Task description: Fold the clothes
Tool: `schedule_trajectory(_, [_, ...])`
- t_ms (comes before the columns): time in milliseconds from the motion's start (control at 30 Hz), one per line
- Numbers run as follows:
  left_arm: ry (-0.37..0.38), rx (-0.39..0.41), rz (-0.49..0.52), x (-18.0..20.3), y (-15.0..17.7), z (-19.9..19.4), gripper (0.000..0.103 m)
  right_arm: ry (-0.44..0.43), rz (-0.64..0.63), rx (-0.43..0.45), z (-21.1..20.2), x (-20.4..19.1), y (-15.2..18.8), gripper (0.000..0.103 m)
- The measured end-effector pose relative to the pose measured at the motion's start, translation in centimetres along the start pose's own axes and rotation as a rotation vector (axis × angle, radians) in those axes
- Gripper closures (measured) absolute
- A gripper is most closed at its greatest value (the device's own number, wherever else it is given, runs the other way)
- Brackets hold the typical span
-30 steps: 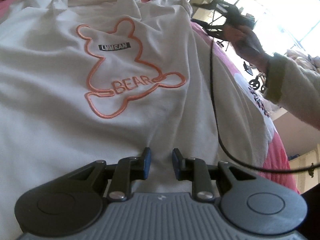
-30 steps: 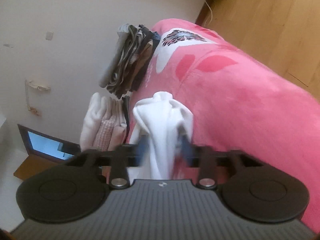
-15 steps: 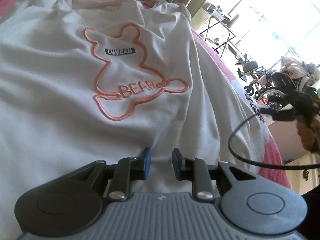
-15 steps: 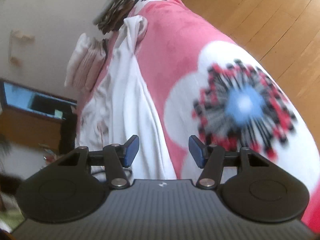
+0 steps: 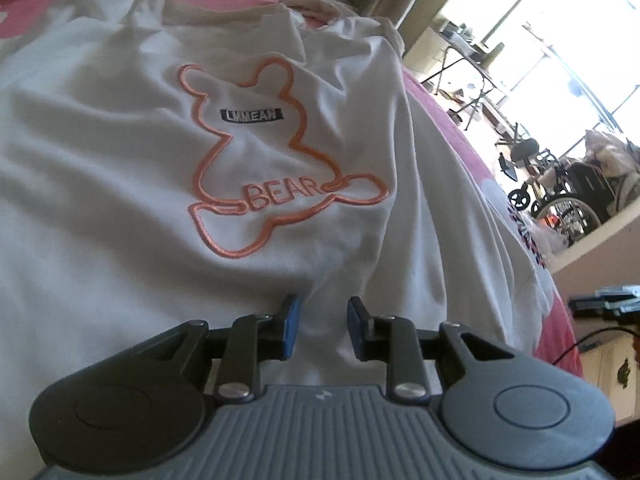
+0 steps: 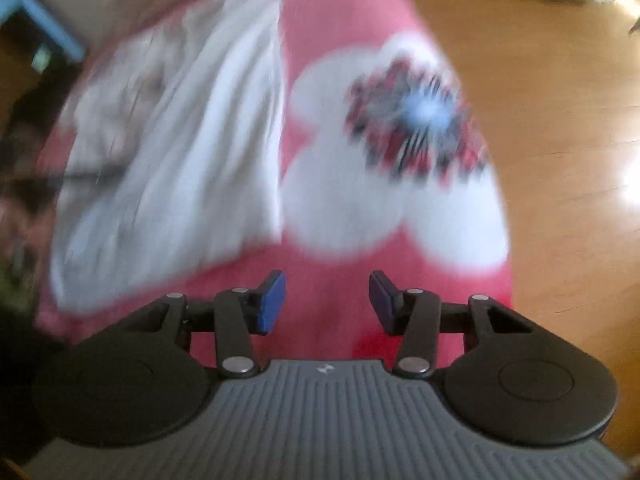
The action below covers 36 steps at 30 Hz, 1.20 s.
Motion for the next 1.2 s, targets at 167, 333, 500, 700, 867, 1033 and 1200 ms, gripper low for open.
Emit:
schedule_trajectory(167, [-0.028,0.003,0.006,0.4,0.0,-0.1,0.075,-0.099,-0.075,0.118,2.4,-3.1,-2.1,0.057])
schedule_trajectory(333, [-0.036,0.0,-0.013,0.8,0.5,-0.4,0.075,-0.027,-0.111,0.115,5.3,-4.1,-1.4,0.072])
schedule_trajectory(500, [-0.036,-0.001,-0.018,0.8,0.9,-0.5,0.075,0.043,-0.157,0.166,5.1,-5.5,-0.4,0.099])
schedule_trajectory(700, [-0.046,0.006,-0.013,0.6,1.0,-0.6,0.075,0.037,0.056,0.233,1.3,-2.9,0.9,0.101])
schedule_trajectory(867, [-0.042,0.004,-0.007,0.4,1.2,-0.6,0.075,-0.01,0.25,0.225,0.1,-0.1,2.3,0.101])
schedule_trajectory(1033, [-0.049,-0.001,-0.01,0.5,1.2,-0.8,0.075,0.06,0.363,0.19,0.5,2.9,3.6,0.103])
schedule_trajectory(1200, [-0.068,0.009,-0.019,0.3,1.6,-2.2,0.074,-0.001,0.419,0.243,-1.3,4.0,3.4,0.101])
Point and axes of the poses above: each gripper's, at about its wrist camera, not at the fingertips, and z roughly the way its jaws point, x to its right, y to its underside, the point moved 2 cm from there along z, roughly the way its jaws point, and after that the axes turned 11 degrees about z, right-handed, at the moved point
